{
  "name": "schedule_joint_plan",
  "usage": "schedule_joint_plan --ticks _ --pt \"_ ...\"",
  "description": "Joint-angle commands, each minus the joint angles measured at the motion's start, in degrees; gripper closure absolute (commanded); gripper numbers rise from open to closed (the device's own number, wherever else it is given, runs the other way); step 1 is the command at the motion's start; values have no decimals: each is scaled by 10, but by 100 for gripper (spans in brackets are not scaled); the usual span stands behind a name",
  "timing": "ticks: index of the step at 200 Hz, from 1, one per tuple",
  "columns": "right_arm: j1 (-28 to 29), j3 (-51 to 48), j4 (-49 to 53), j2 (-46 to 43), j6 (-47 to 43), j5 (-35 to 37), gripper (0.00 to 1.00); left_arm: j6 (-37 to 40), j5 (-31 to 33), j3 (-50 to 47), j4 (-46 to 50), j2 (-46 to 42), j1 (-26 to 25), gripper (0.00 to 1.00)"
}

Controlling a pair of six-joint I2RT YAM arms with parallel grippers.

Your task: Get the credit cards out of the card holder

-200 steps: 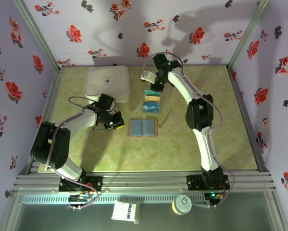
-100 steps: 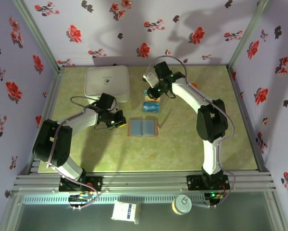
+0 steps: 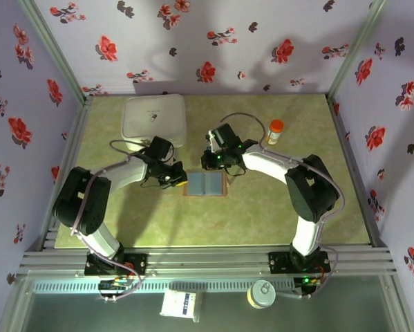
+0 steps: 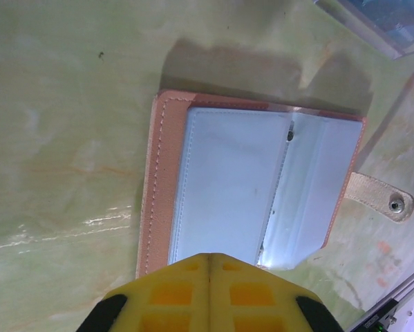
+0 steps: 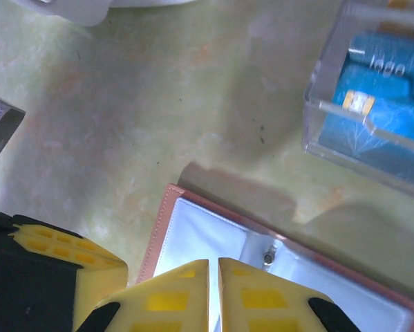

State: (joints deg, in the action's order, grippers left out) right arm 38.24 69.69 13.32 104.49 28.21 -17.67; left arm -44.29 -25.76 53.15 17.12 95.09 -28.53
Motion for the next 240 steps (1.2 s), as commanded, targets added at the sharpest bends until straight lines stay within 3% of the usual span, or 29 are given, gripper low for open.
schedule_joint_plan --ticks 1,95,180,240 --pt "11 -25 -57 -18 105 -6 87 -5 -11 4 -1 8 -6 100" --pt "42 -52 -22 1 197 -37 83 0 -5 -14 1 4 -6 100" --pt "56 -34 -5 28 203 -39 74 15 -7 -3 10 20 -6 100" --pt "61 -20 2 44 204 -46 76 29 1 -4 21 24 -6 100"
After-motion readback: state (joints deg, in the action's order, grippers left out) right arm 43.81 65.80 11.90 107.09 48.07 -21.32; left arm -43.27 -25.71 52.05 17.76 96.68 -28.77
